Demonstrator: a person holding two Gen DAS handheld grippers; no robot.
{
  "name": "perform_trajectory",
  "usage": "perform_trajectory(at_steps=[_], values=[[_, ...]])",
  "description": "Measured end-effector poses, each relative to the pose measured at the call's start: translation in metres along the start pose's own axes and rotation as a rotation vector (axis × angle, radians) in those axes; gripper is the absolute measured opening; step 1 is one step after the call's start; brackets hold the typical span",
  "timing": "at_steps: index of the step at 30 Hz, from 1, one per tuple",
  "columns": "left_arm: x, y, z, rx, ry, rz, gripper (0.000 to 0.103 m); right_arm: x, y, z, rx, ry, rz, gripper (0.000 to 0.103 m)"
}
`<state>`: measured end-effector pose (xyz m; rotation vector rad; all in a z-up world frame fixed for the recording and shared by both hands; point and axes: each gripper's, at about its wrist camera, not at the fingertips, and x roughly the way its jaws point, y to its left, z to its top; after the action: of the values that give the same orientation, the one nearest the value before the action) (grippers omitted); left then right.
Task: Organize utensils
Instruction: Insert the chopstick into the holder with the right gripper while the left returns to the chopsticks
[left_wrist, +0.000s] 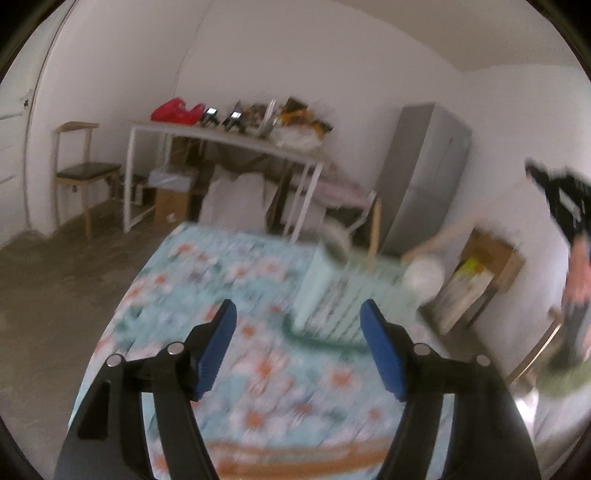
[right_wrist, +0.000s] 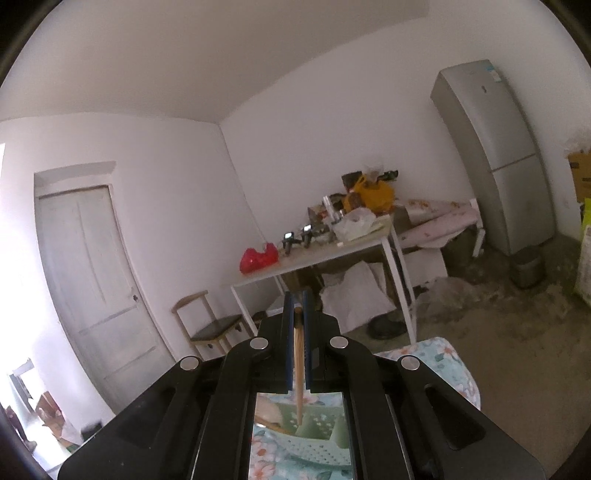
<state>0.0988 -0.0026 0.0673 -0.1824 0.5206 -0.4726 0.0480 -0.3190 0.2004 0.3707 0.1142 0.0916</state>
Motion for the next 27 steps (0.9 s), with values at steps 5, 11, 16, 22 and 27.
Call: perform_trajectory(at_steps=[5, 11, 16, 22, 27], values=[[-0.003, 0.007, -0.041, 0.019, 0.074, 0.077, 0.068, 0.036, -0.003, -0.016, -0.009, 0.054, -0.029, 0.003], [-0.002, 0.008, -0.065, 0.023, 0.133, 0.093, 0.068, 0.077, -0.009, -0.046, -0.003, 0.178, -0.052, 0.005], [0.002, 0.003, -0.070, 0.048, 0.146, 0.083, 0.070, 0.092, -0.018, -0.056, 0.011, 0.240, -0.079, 0.018], [0.007, 0.005, -0.072, 0.043, 0.167, 0.079, 0.073, 0.065, -0.021, -0.035, 0.022, 0.165, -0.097, 0.031], [0.009, 0.006, -0.074, 0.043, 0.181, 0.074, 0.073, 0.031, -0.018, -0.022, 0.025, 0.085, -0.089, 0.037]])
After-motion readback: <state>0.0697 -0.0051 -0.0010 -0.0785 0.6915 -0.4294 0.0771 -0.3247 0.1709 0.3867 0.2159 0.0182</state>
